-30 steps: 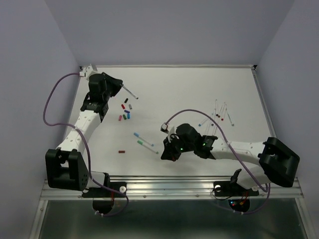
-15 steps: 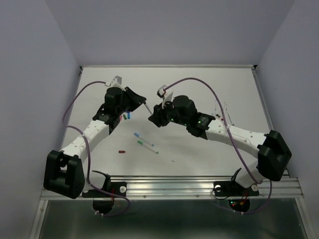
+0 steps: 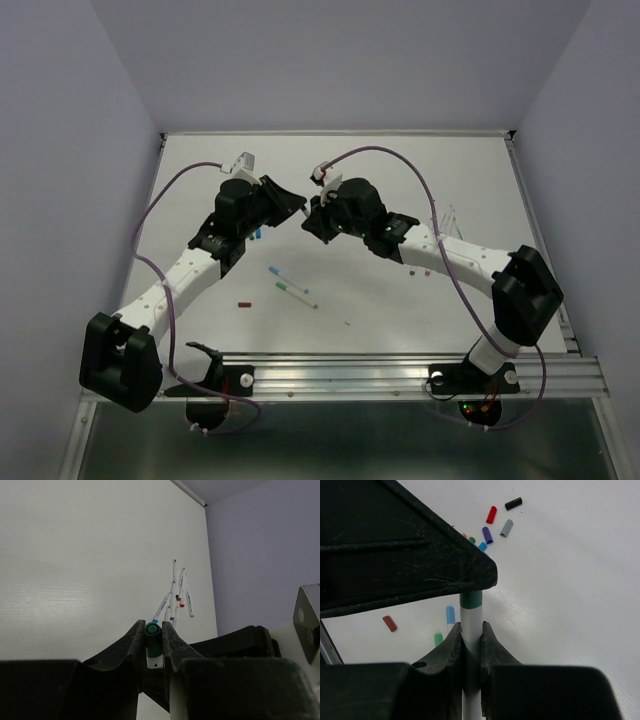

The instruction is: Open the pen caps

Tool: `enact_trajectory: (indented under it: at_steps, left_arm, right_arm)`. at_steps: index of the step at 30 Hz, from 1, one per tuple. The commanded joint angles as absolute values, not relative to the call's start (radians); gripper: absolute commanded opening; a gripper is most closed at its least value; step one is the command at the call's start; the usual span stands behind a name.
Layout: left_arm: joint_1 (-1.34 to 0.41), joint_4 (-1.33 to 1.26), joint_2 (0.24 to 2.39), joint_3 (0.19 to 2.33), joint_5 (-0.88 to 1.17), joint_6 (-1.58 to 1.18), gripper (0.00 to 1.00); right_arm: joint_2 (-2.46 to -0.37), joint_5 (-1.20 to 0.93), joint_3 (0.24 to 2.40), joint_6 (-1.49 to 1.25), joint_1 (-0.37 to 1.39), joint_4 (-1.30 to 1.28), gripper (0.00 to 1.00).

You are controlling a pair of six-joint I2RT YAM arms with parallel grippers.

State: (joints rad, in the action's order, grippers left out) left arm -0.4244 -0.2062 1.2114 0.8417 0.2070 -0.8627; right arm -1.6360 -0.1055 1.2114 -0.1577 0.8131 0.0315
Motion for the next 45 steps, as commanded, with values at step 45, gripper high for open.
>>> enact_trajectory:
  at_steps: [45]
  left_arm:
    - [-0.156, 0.150, 1.664, 1.025, -0.170, -0.626, 0.07]
  right_arm:
    - [-1.351, 0.216, 0.672, -0.439, 0.126, -0.161, 0.11]
